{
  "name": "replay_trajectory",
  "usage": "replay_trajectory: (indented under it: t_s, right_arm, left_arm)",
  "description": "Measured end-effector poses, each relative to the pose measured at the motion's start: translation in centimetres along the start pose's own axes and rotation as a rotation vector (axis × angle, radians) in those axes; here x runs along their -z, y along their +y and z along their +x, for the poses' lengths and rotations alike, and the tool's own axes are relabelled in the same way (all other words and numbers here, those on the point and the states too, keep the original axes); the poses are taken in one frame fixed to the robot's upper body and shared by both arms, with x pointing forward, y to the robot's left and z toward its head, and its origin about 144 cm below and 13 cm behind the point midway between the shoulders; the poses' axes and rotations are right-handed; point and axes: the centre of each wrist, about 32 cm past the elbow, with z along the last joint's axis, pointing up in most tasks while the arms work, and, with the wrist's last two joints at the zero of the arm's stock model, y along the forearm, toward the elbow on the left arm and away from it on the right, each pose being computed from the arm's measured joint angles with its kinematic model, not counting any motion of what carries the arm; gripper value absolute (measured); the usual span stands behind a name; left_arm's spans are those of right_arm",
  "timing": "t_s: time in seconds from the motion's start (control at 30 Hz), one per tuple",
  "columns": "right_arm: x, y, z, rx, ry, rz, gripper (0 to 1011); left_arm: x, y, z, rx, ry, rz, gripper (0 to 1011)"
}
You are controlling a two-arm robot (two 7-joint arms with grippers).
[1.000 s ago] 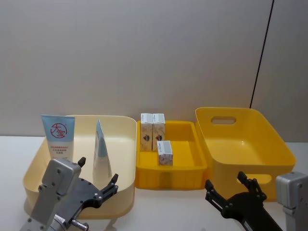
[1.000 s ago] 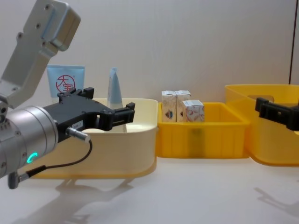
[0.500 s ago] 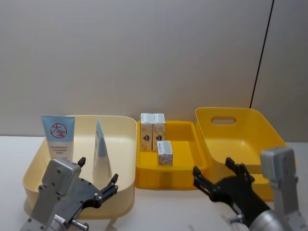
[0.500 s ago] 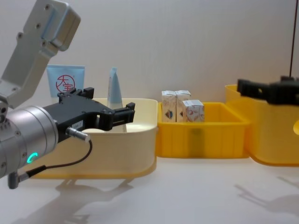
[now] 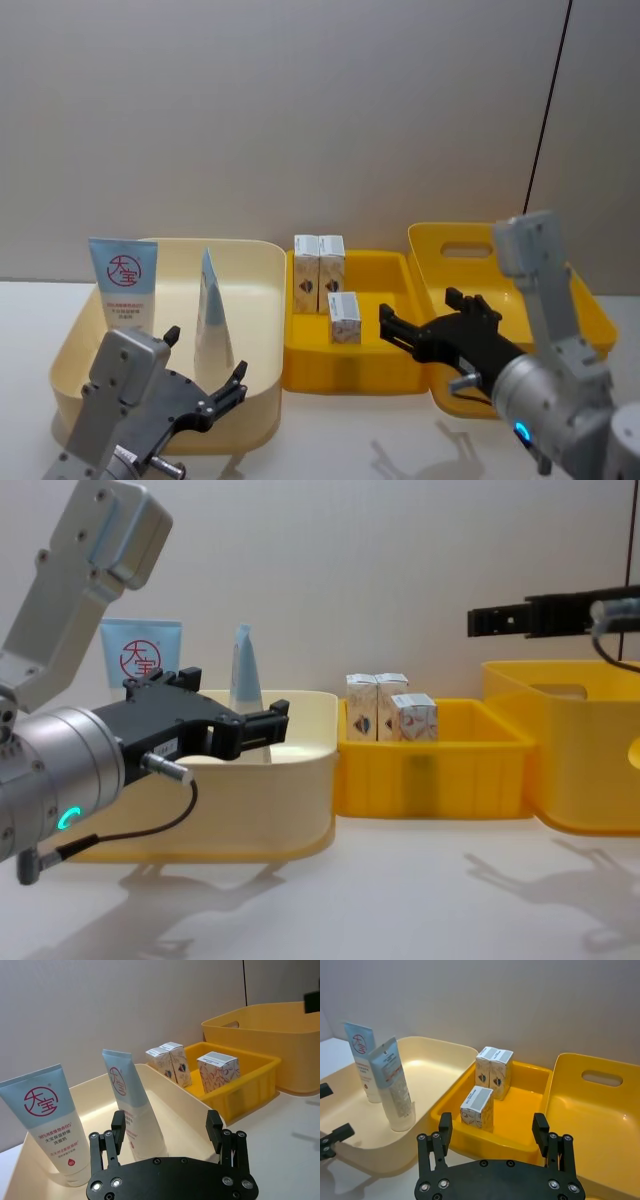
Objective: Bimanual collaborative sorting of washing and personal care products
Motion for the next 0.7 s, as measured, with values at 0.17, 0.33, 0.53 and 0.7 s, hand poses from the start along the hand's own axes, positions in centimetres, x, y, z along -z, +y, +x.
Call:
replay_trajectory:
  t_s: [0.17,0.33,0.53,0.7]
  right_arm:
    - [-1.4,1.8,0.3,0.009,0.002,-0.078,998]
    - [-2.3,3.4,0.5,0.017,0.007,-0.132,998]
    - [-2.8,5.5,0.5,0.024,0.018,-0.202,998]
    - [-3.0,6.9,0.2,0.019,0.023,-0.236,998]
  left_arm:
    - [0.0,0.0,0.0,0.0,0.0,0.0,1002]
    - [0.0,0.0,0.0,0.0,0.0,0.0,1003]
    - [0.0,0.0,0.0,0.0,0.0,0.0,1003]
    - [0.0,0.0,0.0,0.0,0.0,0.0,1003]
